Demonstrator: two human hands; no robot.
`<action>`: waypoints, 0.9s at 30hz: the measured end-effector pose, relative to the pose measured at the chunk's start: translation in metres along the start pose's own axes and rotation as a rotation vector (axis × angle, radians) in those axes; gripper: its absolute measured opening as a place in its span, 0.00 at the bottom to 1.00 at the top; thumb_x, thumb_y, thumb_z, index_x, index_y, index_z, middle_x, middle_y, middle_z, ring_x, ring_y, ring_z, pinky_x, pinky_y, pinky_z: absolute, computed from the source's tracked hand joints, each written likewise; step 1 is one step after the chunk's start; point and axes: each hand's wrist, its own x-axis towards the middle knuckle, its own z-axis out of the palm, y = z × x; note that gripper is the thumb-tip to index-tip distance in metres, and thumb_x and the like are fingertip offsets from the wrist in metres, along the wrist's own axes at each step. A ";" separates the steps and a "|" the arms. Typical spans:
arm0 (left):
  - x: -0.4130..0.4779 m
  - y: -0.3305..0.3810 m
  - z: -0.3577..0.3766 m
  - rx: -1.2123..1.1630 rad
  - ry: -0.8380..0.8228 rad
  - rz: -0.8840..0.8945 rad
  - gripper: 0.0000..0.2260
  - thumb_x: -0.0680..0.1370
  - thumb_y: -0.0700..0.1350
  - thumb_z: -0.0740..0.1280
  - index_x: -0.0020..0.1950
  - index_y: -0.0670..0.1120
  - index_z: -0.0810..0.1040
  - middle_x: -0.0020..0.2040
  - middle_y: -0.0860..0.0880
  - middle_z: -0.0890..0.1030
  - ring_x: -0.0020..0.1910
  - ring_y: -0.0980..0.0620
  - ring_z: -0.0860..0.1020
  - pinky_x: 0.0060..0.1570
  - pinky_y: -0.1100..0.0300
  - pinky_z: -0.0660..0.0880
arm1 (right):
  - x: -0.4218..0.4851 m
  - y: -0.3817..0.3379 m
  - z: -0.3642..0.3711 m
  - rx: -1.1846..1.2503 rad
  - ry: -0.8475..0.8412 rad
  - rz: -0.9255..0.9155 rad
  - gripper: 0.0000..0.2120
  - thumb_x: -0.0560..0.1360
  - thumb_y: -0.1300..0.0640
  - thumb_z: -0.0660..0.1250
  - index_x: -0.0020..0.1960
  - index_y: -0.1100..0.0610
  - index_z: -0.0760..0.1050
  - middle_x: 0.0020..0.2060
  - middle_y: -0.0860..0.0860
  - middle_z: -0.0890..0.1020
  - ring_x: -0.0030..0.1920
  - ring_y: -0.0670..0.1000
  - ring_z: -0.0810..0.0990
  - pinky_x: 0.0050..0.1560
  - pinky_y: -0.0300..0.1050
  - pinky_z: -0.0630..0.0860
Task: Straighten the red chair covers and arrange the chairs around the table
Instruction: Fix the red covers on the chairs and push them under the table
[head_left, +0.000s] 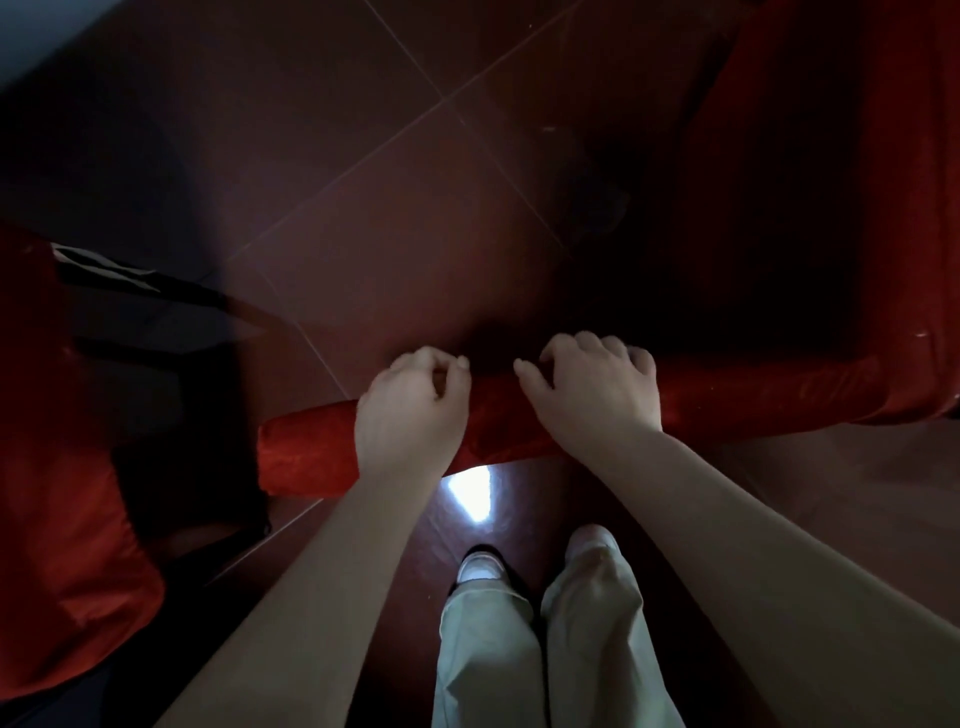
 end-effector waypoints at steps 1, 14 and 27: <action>0.000 -0.005 0.004 0.105 0.027 0.018 0.13 0.81 0.56 0.61 0.52 0.51 0.81 0.50 0.50 0.81 0.53 0.46 0.77 0.54 0.51 0.71 | 0.001 0.001 0.008 -0.071 0.000 -0.008 0.24 0.80 0.37 0.51 0.58 0.52 0.77 0.55 0.50 0.80 0.60 0.54 0.74 0.65 0.53 0.62; -0.036 -0.011 0.040 0.257 0.157 -0.069 0.19 0.82 0.52 0.60 0.37 0.43 0.80 0.37 0.45 0.82 0.41 0.42 0.78 0.49 0.49 0.65 | -0.009 0.026 0.022 -0.245 0.096 -0.165 0.30 0.76 0.39 0.43 0.38 0.55 0.78 0.33 0.50 0.79 0.37 0.54 0.78 0.43 0.53 0.72; -0.013 -0.056 0.006 0.252 -0.073 0.177 0.16 0.83 0.56 0.55 0.39 0.51 0.69 0.43 0.49 0.80 0.48 0.44 0.78 0.47 0.52 0.67 | -0.023 0.002 0.032 -0.247 0.132 -0.123 0.27 0.79 0.45 0.43 0.48 0.54 0.80 0.44 0.50 0.82 0.49 0.55 0.78 0.61 0.54 0.64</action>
